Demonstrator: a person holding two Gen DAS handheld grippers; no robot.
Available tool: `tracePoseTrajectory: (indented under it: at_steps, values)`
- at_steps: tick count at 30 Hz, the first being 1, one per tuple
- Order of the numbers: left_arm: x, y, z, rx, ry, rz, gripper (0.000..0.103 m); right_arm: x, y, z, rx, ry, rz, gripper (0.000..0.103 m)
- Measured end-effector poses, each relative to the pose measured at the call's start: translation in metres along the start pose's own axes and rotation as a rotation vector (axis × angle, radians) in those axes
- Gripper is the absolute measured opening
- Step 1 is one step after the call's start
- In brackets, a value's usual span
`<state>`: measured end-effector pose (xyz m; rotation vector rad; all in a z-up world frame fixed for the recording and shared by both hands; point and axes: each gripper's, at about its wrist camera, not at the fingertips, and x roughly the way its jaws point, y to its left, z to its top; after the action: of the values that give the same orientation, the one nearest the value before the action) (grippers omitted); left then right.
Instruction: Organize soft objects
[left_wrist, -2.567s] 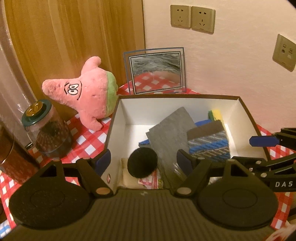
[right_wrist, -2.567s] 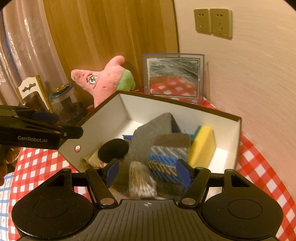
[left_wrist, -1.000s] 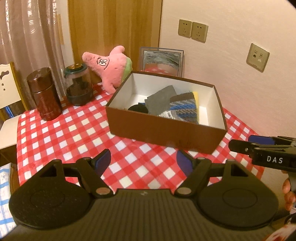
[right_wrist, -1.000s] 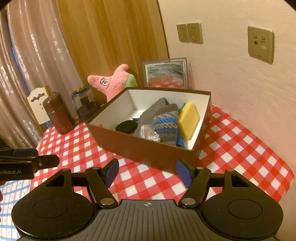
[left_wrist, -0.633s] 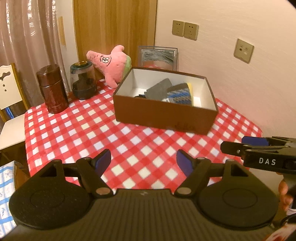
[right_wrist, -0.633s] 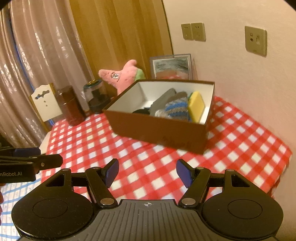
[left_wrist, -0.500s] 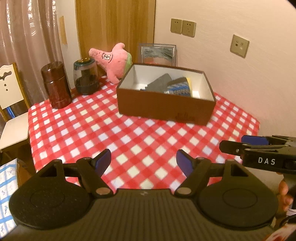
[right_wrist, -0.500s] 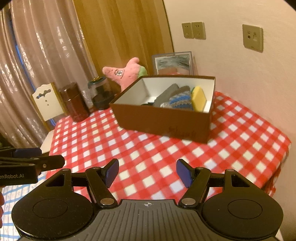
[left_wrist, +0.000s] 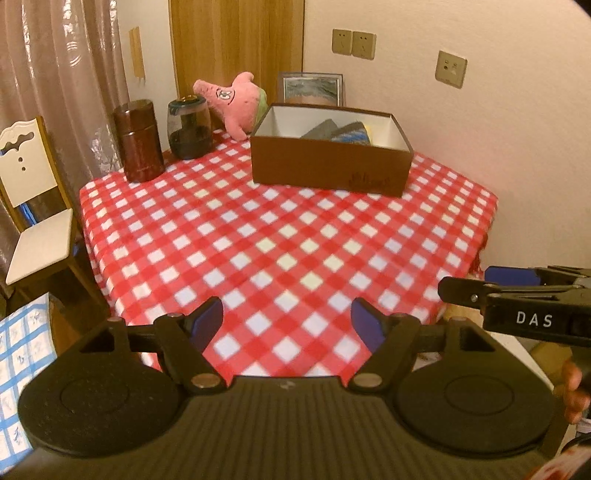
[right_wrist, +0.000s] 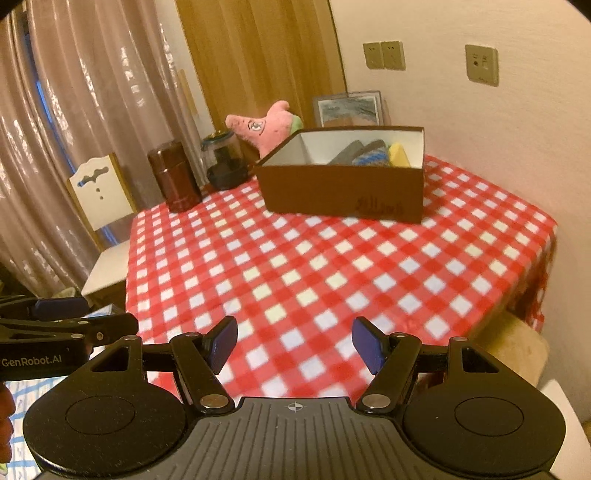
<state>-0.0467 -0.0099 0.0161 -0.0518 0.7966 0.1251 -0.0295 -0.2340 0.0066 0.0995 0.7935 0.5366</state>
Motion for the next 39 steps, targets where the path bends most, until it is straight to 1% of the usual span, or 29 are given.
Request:
tracePoseTrajectory:
  at_steps: [5,13,21,31,39]
  values:
    - [-0.021,0.004,-0.019,0.006,0.007,0.002,0.075,-0.02,0.017,-0.022,0.011,0.022,-0.016,0.069]
    - [-0.035,0.004,-0.033,-0.009,0.011,0.019,0.075,-0.039,0.031,-0.034,-0.013,0.027,-0.009,0.069]
    - [-0.04,-0.006,-0.032,-0.028,0.007,0.049,0.075,-0.045,0.025,-0.036,-0.037,0.037,0.013,0.069]
    - [-0.044,-0.02,-0.034,-0.031,0.008,0.055,0.075,-0.051,0.015,-0.034,-0.043,0.048,0.018,0.069]
    - [-0.044,-0.021,-0.034,-0.03,0.007,0.056,0.075,-0.052,0.009,-0.035,-0.049,0.054,0.024,0.069]
